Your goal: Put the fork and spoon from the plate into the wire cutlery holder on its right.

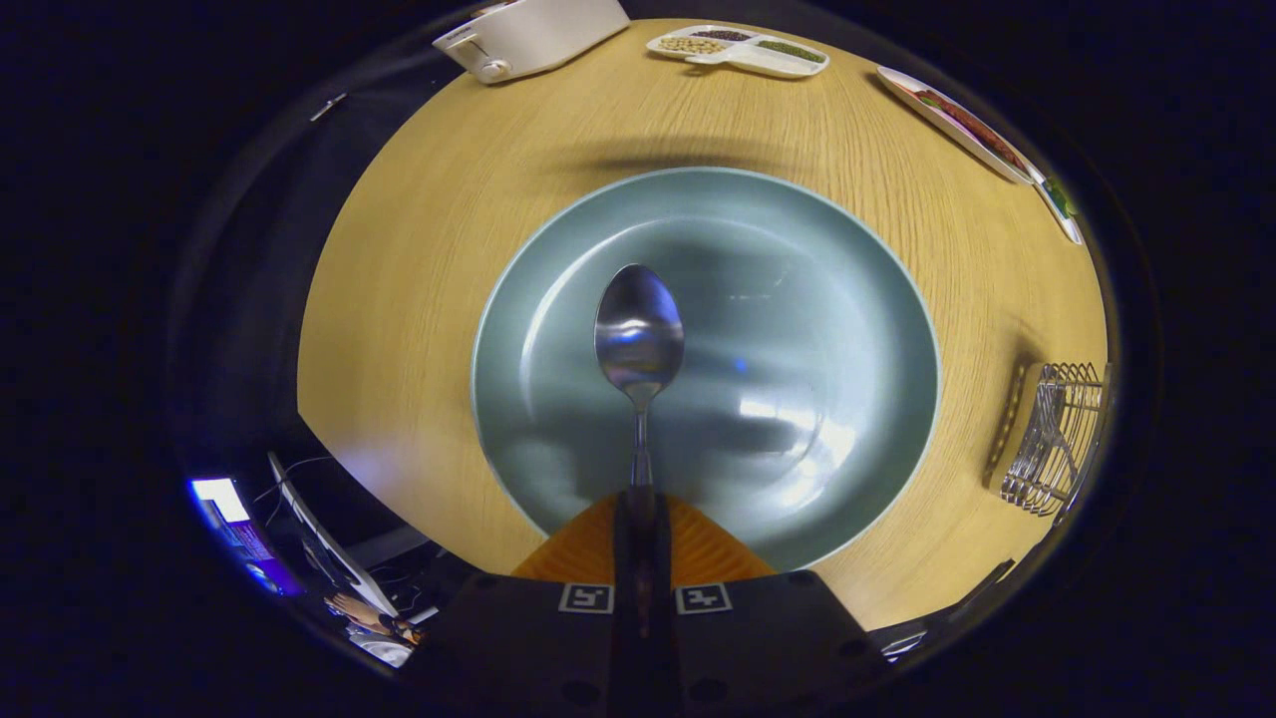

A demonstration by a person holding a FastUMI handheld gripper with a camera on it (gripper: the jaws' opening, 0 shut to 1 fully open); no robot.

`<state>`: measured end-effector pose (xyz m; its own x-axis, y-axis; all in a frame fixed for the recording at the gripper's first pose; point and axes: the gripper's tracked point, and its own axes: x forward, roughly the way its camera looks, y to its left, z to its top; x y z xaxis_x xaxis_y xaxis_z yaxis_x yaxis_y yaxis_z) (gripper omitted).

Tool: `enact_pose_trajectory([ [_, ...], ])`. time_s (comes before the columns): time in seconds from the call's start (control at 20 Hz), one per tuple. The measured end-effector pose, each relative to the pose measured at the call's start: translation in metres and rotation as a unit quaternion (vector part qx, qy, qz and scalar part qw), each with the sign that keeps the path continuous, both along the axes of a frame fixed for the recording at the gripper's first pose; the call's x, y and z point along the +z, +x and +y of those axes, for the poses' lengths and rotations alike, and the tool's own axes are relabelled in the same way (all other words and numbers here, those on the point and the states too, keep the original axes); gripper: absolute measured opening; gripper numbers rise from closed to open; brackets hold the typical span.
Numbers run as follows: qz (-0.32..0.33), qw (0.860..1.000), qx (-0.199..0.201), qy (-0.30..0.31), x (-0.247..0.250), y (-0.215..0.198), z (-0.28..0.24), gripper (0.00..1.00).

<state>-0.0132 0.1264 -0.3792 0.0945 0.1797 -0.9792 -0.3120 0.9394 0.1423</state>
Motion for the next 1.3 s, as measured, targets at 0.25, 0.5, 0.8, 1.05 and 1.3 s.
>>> enact_pose_trajectory([
  [0.25,0.008,0.999,-0.024,0.032,0.03,0.001,-0.011,0.08],
  [0.5,-0.002,0.997,-0.034,0.066,0.079,0.006,-0.032,0.08],
  [0.8,-0.011,0.998,-0.029,0.046,0.149,0.007,-0.114,0.08],
  [1.05,0.013,0.999,-0.051,0.001,0.167,0.003,-0.193,0.08],
  [1.3,0.054,0.996,-0.067,-0.025,0.158,0.005,-0.237,0.08],
])
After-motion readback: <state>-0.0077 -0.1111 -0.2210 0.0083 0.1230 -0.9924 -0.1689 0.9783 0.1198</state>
